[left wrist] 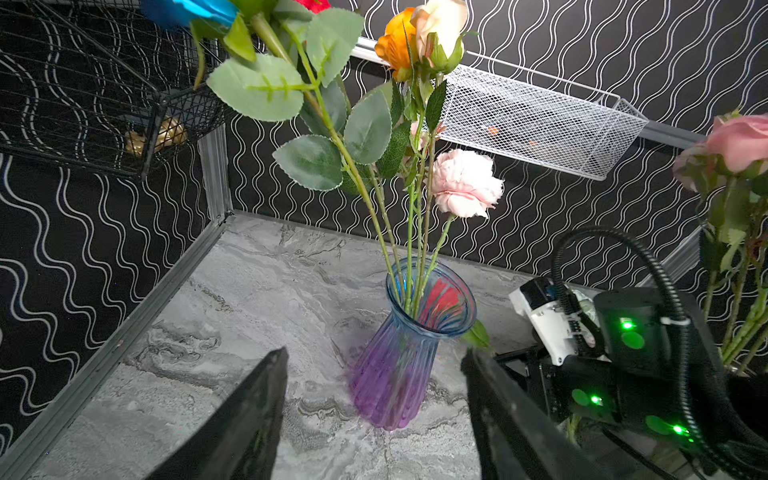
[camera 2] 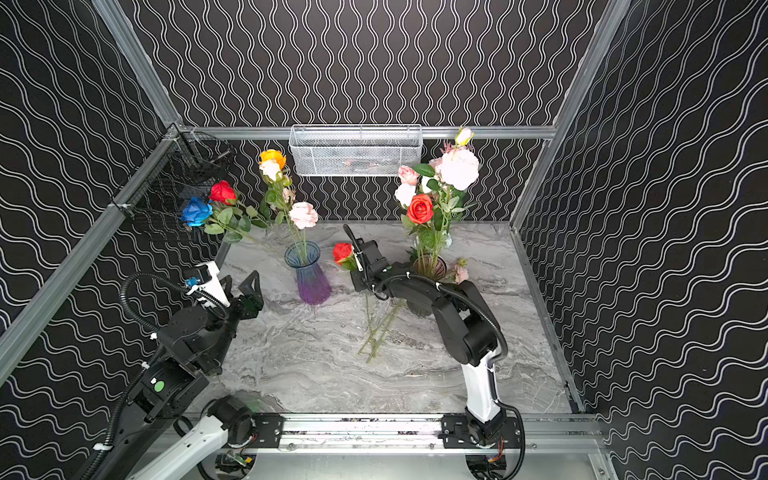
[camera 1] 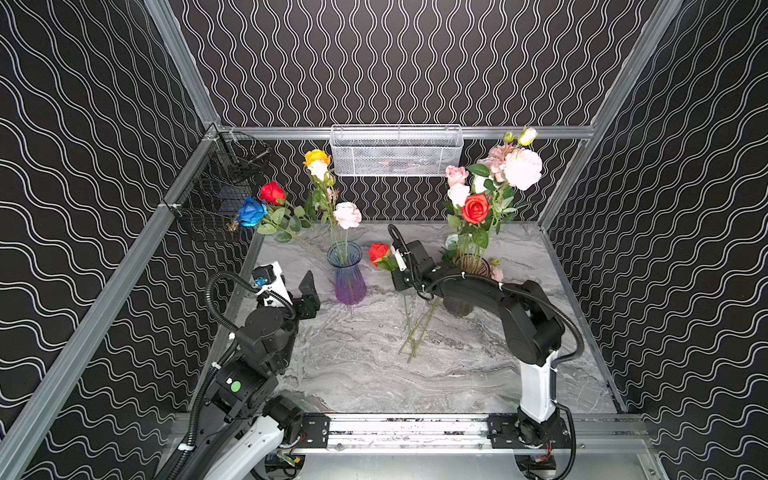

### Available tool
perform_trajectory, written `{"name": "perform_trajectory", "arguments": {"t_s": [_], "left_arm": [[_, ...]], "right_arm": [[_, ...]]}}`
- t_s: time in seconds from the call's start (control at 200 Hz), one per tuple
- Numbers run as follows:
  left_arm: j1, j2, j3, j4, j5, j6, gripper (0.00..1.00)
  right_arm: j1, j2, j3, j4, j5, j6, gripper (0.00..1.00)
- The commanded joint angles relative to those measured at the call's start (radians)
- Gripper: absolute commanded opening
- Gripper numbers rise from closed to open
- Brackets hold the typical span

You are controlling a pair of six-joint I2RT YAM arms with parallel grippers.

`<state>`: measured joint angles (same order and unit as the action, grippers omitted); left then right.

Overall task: Arrange the flowers into the vase
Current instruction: 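Close the right gripper on the red rose stem and lift it upright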

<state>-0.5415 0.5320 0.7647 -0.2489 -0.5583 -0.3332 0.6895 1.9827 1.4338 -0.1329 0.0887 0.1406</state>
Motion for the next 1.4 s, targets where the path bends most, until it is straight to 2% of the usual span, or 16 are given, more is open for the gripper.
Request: {"name": "perform_trajectory", "arguments": {"t_s": [0.0, 0.27, 0.365, 0.47, 0.536, 0.716, 0.936, 1.126, 1.396], "left_arm": [[0.004, 0.001, 0.002, 0.014, -0.012, -0.006, 0.70], [0.005, -0.004, 0.001, 0.019, -0.010, -0.007, 0.70], [0.009, 0.003, 0.001, 0.017, -0.002, -0.012, 0.70], [0.008, 0.015, 0.008, 0.013, 0.018, -0.015, 0.84], [0.009, 0.023, 0.011, 0.014, 0.049, -0.017, 0.98], [0.010, 0.068, 0.030, -0.007, 0.096, -0.036, 0.99], [0.011, 0.067, 0.031, -0.017, 0.071, -0.036, 0.98], [0.011, 0.048, 0.015, 0.002, 0.057, -0.032, 0.99], [0.012, 0.054, 0.017, -0.001, 0.080, -0.040, 0.98]], "right_arm": [[0.013, -0.066, -0.038, 0.122, 0.013, 0.042, 0.02], [0.109, -0.309, -0.189, 0.298, 0.154, 0.017, 0.02], [0.160, -0.372, -0.216, 0.351, 0.209, -0.030, 0.02], [0.223, -0.433, -0.248, 0.447, 0.280, -0.108, 0.02], [0.251, -0.466, -0.254, 0.491, 0.303, -0.139, 0.02], [0.293, -0.537, -0.257, 0.640, 0.312, -0.217, 0.01], [0.311, -0.502, -0.201, 0.874, 0.299, -0.345, 0.00], [0.310, -0.375, -0.076, 1.096, 0.290, -0.472, 0.00], [0.306, -0.199, 0.154, 1.130, 0.244, -0.567, 0.00]]}}
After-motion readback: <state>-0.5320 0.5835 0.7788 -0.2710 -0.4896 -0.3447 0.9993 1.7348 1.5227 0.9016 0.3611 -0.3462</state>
